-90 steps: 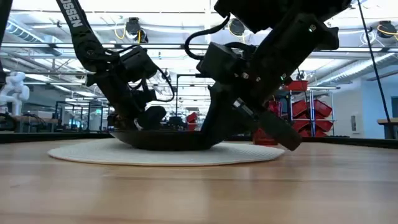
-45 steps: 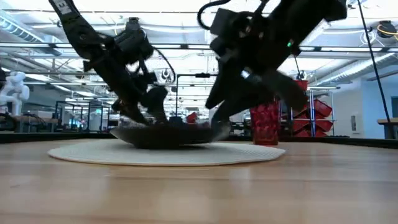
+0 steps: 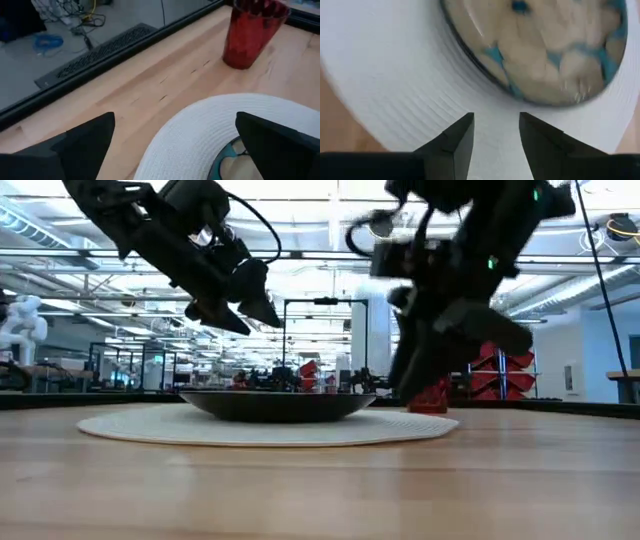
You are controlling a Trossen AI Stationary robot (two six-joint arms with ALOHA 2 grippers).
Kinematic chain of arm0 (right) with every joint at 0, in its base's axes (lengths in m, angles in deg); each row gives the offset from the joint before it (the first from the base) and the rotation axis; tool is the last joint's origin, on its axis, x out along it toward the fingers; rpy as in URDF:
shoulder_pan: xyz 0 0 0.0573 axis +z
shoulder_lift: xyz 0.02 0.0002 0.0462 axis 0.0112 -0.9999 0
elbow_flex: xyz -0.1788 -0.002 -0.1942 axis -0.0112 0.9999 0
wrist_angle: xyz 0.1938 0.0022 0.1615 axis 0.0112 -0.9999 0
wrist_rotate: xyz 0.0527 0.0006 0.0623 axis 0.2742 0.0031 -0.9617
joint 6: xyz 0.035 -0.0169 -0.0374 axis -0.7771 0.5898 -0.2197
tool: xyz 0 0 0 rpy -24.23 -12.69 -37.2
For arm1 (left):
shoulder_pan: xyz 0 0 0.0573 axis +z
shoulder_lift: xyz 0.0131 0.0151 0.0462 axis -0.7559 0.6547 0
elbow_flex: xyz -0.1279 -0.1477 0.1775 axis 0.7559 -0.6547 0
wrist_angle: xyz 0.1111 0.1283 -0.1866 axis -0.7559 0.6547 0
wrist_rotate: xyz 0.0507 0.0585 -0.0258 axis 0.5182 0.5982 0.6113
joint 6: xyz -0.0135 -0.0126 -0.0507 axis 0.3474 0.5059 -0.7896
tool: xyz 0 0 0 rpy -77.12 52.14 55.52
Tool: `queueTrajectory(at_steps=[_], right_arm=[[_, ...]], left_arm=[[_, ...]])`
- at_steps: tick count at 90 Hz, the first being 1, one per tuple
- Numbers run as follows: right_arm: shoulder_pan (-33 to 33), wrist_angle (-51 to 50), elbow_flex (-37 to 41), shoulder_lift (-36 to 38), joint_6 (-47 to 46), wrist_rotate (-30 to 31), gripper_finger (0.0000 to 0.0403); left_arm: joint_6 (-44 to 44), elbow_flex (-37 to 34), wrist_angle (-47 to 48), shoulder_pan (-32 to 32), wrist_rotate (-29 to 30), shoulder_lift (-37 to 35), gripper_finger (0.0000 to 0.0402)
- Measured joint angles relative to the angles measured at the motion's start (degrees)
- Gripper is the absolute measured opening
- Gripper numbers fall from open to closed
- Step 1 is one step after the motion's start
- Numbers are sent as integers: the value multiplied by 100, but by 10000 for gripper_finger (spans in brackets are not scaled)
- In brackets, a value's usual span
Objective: Set table place
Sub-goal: Put the decorated ceramic plate on the placemat
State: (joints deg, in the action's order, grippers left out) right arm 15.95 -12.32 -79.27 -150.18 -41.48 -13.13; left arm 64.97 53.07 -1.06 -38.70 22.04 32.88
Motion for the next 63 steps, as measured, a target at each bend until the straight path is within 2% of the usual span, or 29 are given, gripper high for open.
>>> queueTrajectory(at_steps=[22, 63], right_arm=[[-266, 73, 411, 14, -784, -375, 144], [-276, -2183, 456, 643, -1552, -490, 144]], left_arm=[[17, 0, 4, 5, 7, 0, 400], [17, 0, 24, 5, 7, -2, 400]])
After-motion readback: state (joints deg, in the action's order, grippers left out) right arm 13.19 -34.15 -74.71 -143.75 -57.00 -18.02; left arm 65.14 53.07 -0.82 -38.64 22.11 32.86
